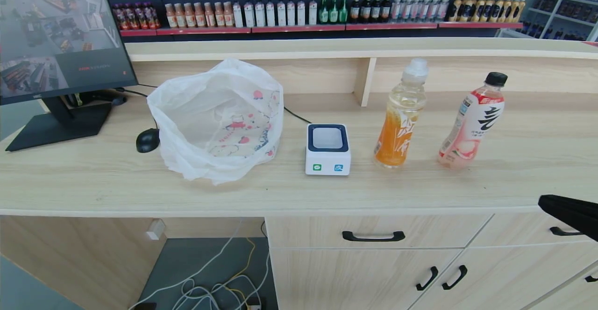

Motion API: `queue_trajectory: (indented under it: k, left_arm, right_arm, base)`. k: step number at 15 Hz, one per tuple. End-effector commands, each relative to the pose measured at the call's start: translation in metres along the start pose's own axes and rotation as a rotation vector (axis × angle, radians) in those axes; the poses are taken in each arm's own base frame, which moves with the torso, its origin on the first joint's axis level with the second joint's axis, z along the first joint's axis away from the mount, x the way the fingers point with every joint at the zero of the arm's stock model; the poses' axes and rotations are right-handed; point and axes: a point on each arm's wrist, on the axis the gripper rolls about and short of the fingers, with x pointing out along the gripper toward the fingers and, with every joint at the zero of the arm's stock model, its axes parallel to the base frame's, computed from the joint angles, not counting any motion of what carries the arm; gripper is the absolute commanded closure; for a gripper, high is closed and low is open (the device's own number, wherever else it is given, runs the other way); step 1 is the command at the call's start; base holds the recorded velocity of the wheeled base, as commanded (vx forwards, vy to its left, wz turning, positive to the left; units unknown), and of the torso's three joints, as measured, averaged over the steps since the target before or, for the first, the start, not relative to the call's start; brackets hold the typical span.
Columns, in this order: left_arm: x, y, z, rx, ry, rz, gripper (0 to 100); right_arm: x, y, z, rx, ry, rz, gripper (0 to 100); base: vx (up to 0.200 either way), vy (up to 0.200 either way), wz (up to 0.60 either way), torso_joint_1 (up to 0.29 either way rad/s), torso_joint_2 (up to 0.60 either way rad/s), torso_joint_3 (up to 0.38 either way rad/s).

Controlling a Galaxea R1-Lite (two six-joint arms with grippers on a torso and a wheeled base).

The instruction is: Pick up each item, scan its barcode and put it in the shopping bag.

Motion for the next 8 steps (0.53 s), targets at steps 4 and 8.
queue_trajectory:
  k: [4, 8]
  left_arm:
    - [0.0, 0.0, 0.0, 0.0, 0.0, 0.0, 0]
    - [0.0, 0.0, 0.0, 0.0, 0.0, 0.0, 0]
  right_arm:
    - [0.076, -0.014, -0.007, 0.001, 0.001, 0.025, 100]
    - [0.1, -0.018, -0.011, 0.002, 0.003, 0.031, 100]
  base:
    - [0.0, 0.0, 0.0, 0.0, 0.0, 0.0]
    - [0.0, 0.0, 0.0, 0.0, 0.0, 0.0]
